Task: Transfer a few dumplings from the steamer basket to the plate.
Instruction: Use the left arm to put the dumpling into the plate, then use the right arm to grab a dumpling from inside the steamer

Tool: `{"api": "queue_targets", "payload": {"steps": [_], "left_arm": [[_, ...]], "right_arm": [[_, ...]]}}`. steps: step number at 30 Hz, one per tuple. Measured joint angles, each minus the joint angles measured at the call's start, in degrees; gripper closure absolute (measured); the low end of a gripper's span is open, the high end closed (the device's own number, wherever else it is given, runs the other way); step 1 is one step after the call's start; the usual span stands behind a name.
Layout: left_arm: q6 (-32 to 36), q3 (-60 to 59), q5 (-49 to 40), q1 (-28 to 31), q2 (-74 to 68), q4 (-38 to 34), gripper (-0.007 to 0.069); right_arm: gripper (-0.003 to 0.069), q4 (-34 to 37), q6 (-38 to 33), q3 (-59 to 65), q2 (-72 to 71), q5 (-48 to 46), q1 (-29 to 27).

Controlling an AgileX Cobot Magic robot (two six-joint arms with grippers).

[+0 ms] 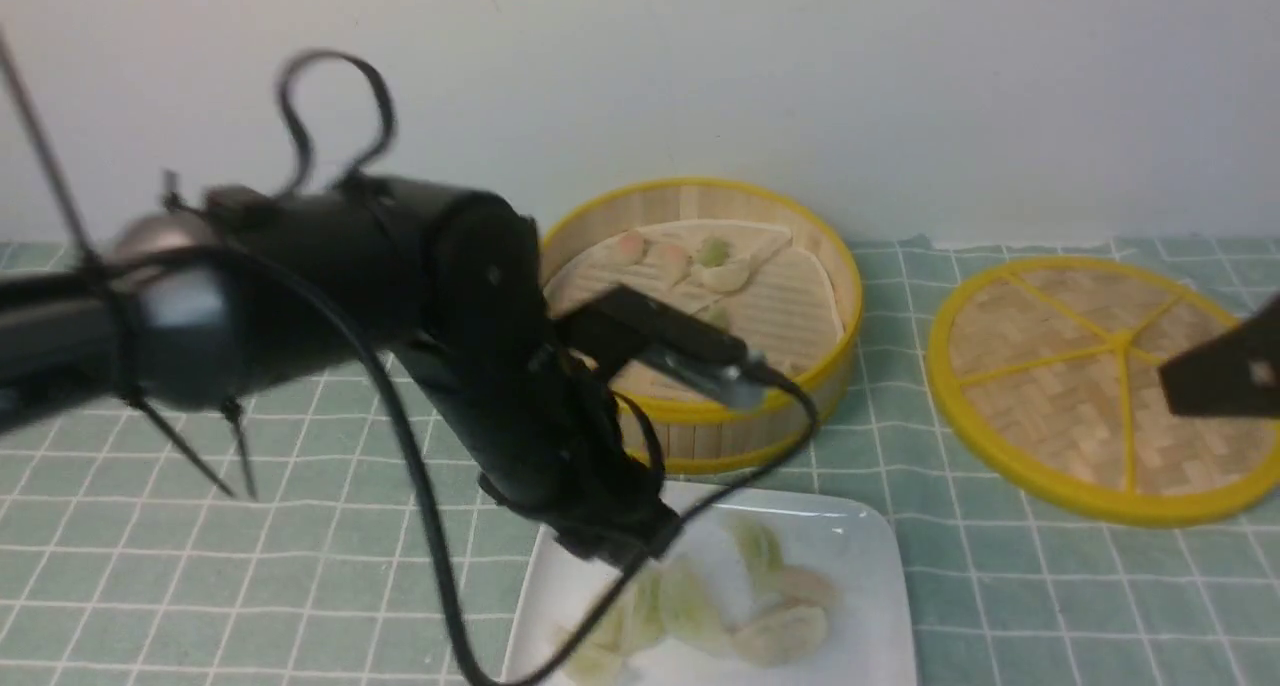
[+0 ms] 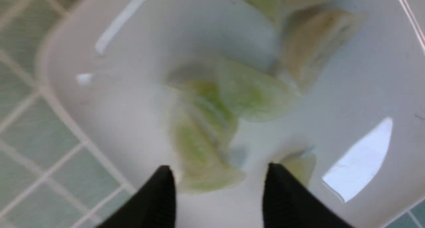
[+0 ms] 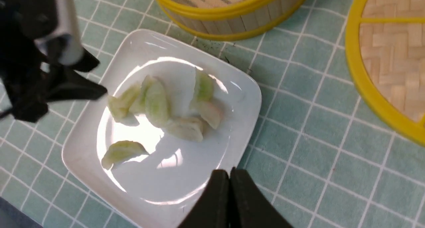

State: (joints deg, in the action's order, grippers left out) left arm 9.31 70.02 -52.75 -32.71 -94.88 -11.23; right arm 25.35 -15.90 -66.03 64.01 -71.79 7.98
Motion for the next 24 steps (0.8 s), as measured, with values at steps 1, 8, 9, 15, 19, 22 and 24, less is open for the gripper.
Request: {"api": "queue_targets", "payload": {"steps": [1, 8, 9, 15, 19, 22, 24], "left_arm": [[-0.80, 0.00, -1.02, 2.45, 3.52, 1.88, 0.0497], [-2.15, -5.60, -3.86, 17.16, 19.50, 4.70, 0.0631], [-2.20, -7.20, -4.15, 19.64, 21.98, 4.70, 0.0631], [-2.57, -13.36, -4.07, 26.30, 30.93, 4.76, 0.0631], [-2.57, -15.71, -2.06, 26.53, 32.67, 5.98, 0.0631], [-2.57, -17.04, -1.33, 26.66, 32.56, 7.35, 0.0631], [-2.59, -17.33, -1.14, 26.66, 32.51, 8.19, 0.0631]], "right_arm": [[0.0670, -1.03, 0.00, -2.97, 3.93, 0.23, 1.97], [0.0648, -8.55, 2.71, -18.48, 25.40, 5.04, 11.67], [0.0634, -9.02, 2.99, -21.08, 28.88, 5.93, 12.60], [0.0459, -9.82, 3.20, -38.76, 49.36, 5.16, 15.41], [0.0274, -10.24, 3.71, -52.01, 62.08, 2.09, 16.55], [0.0161, -10.46, 7.27, -62.01, 70.81, 1.10, 16.75], [0.0128, -11.69, 9.68, -67.32, 75.18, 0.98, 16.78]]}}
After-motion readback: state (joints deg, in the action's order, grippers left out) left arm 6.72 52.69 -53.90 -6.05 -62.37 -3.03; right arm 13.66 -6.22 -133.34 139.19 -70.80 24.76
